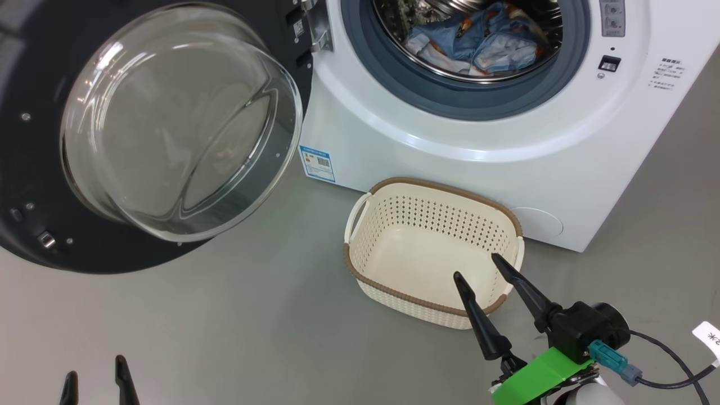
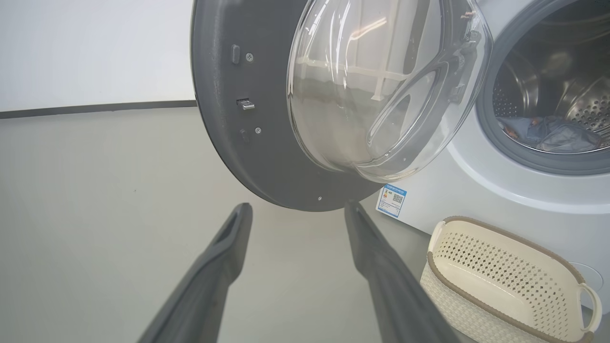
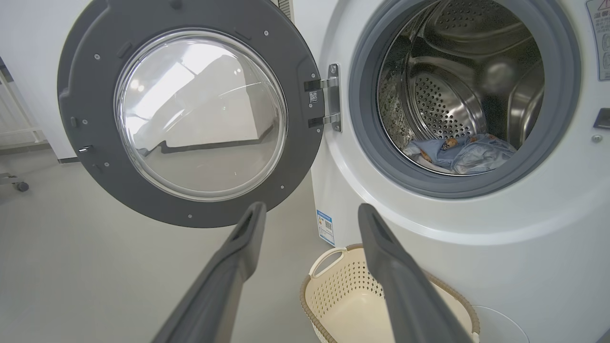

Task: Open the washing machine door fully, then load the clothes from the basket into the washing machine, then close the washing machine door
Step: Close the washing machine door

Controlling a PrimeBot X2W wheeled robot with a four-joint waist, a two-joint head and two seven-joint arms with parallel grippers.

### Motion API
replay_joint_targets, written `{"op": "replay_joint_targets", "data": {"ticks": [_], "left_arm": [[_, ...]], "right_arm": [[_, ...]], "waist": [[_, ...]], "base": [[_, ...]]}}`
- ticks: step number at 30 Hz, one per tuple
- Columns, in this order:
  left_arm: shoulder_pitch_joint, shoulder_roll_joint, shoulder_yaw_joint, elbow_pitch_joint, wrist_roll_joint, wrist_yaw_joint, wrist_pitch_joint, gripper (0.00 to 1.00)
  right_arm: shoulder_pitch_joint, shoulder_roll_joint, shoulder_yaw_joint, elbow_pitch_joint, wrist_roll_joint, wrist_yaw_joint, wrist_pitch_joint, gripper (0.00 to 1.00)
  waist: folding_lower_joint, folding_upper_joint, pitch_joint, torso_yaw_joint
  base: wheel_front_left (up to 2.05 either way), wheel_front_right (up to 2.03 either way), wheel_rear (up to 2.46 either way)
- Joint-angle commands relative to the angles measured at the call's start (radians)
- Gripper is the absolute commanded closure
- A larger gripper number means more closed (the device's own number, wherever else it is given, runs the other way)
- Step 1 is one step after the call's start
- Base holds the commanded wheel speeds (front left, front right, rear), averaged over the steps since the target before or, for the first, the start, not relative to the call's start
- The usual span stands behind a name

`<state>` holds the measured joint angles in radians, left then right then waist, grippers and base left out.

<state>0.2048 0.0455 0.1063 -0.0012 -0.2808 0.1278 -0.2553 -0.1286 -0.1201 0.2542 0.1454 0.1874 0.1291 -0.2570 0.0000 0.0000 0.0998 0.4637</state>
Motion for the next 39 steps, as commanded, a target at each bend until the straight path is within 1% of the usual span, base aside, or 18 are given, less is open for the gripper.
{"op": "replay_joint_targets", "data": {"ticks": [1,14,15,16,20,25,27,29,30,32,35,39], "left_arm": [[-0.04,0.005,0.035,-0.021,-0.012,0.008,-0.006,0.0],[-0.05,0.005,0.039,-0.024,-0.034,0.021,-0.006,0.0],[-0.051,0.005,0.041,-0.028,-0.04,0.021,-0.006,0.25],[-0.052,0.005,0.047,-0.034,-0.068,0.02,-0.006,1.0],[-0.052,0.005,0.059,-0.04,-0.078,0.016,-0.006,1.0],[-0.061,0.005,0.103,-0.042,-0.111,0.006,-0.006,1.0],[-0.071,0.005,0.135,-0.043,-0.115,-0.006,-0.006,1.0],[-0.096,0.005,0.184,-0.044,-0.17,-0.02,-0.006,1.0],[-0.108,0.009,0.21,-0.041,-0.183,-0.034,-0.006,1.0],[-0.15,0.012,0.272,-0.028,-0.259,-0.066,-0.006,1.0],[-0.224,0.065,0.354,0.011,-0.373,-0.11,0.007,1.0],[-0.356,0.161,0.447,0.087,-0.539,-0.137,0.1,1.0]], "right_arm": [[-0.032,0.003,0.029,-0.021,0.003,0.002,-0.005,0.0],[-0.039,0.001,0.033,-0.014,0.004,0.002,-0.005,0.0],[-0.039,0.0,0.034,-0.013,0.005,0.002,-0.005,0.0],[-0.039,0.0,0.034,-0.013,0.007,0.002,-0.005,0.0],[-0.037,-0.001,0.032,-0.013,0.009,0.002,-0.005,0.0],[-0.03,0.0,0.026,-0.012,0.01,0.002,-0.005,0.0],[-0.025,0.0,0.021,-0.013,0.011,0.002,-0.005,0.0],[-0.019,0.002,0.016,-0.015,0.01,0.002,-0.005,0.0],[-0.016,0.003,0.013,-0.016,0.009,0.002,-0.005,0.0],[-0.01,0.004,0.01,-0.017,0.009,0.002,-0.005,0.0],[-0.003,0.005,0.01,-0.018,0.009,0.002,-0.005,0.0],[0.001,0.003,0.011,-0.021,0.009,0.002,-0.005,0.0]], "waist": [[0.0,0.0,0.006,0.004],[0.0,0.0,0.016,0.007],[0.0,0.0,0.016,0.007],[0.0,0.0,0.016,0.005],[0.0,0.0,0.017,0.002],[0.0,0.0,0.013,-0.002],[0.0,0.0,0.009,-0.003],[0.0,0.0,0.006,-0.001],[0.0,0.0,0.005,-0.001],[0.0,0.0,0.002,0.001],[0.0,0.0,0.0,0.001],[0.0,0.0,0.001,-0.002]], "base": [[0.0,0.0,0.0],[0.0,0.0,0.0],[0.0,0.0,0.0],[0.0,0.0,0.0],[0.0,0.0,0.0],[0.0,0.0,0.0],[0.0,0.0,0.0],[0.0,0.0,0.0],[0.0,0.0,0.0],[0.0,0.0,0.0],[0.0,0.0,0.0],[0.0,0.0,0.0]]}}
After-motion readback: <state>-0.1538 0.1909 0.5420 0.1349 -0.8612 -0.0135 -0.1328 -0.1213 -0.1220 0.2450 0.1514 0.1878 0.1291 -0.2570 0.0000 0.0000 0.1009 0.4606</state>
